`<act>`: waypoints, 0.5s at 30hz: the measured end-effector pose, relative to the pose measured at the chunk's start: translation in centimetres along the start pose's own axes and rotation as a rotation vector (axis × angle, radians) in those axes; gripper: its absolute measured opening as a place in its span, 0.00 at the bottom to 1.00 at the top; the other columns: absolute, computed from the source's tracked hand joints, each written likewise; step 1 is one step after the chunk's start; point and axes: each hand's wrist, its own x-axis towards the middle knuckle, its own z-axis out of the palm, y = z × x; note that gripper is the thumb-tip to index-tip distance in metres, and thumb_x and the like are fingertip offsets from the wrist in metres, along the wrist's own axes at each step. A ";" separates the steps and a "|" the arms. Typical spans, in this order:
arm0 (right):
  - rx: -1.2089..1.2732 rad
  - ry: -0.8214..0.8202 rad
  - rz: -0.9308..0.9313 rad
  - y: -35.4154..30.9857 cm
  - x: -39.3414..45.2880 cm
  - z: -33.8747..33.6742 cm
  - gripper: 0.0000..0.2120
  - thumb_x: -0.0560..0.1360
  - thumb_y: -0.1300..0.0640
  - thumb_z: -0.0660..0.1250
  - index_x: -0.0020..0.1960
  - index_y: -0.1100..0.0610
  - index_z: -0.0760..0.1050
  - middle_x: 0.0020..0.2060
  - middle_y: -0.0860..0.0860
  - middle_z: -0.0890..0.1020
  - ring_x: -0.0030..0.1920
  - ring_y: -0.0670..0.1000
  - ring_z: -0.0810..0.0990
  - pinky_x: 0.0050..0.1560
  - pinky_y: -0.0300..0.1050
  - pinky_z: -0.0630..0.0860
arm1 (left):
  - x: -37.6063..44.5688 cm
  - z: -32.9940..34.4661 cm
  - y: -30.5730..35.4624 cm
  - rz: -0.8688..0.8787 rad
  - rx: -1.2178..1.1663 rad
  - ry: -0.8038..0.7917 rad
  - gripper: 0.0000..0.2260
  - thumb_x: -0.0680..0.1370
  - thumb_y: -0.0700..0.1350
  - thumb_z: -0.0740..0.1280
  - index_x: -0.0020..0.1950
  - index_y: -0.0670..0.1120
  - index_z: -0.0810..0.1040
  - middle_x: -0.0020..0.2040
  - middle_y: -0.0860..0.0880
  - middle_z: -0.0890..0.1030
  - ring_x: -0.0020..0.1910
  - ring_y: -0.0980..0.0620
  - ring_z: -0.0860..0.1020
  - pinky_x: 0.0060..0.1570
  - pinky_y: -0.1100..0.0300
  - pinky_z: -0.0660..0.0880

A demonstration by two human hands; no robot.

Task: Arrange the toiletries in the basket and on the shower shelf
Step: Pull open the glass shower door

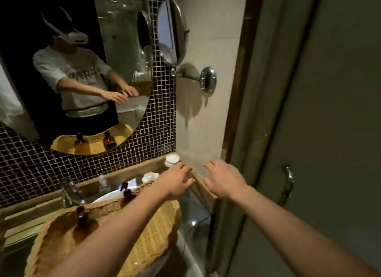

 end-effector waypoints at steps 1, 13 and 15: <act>-0.020 0.005 0.018 1.4 -1.9 -0.5 0.22 0.78 0.46 0.60 0.69 0.51 0.71 0.64 0.51 0.76 0.62 0.55 0.76 0.59 0.53 0.75 | -0.1 0.7 2.0 0.022 -0.006 -0.015 0.24 0.80 0.58 0.60 0.73 0.50 0.67 0.70 0.47 0.70 0.67 0.47 0.71 0.67 0.51 0.68; 0.137 0.074 0.342 13.3 -17.0 -3.6 0.25 0.76 0.49 0.64 0.72 0.53 0.69 0.68 0.52 0.71 0.65 0.56 0.73 0.63 0.51 0.72 | -0.9 7.2 20.0 0.199 -0.108 -0.120 0.26 0.81 0.58 0.60 0.76 0.47 0.64 0.72 0.45 0.68 0.68 0.46 0.71 0.67 0.52 0.68; 0.217 0.114 0.405 14.6 -17.5 -3.8 0.24 0.76 0.51 0.66 0.71 0.54 0.70 0.66 0.53 0.72 0.64 0.57 0.74 0.64 0.52 0.72 | -0.1 7.4 21.5 0.200 -0.140 -0.116 0.26 0.81 0.57 0.60 0.76 0.47 0.64 0.72 0.45 0.68 0.68 0.47 0.71 0.68 0.53 0.68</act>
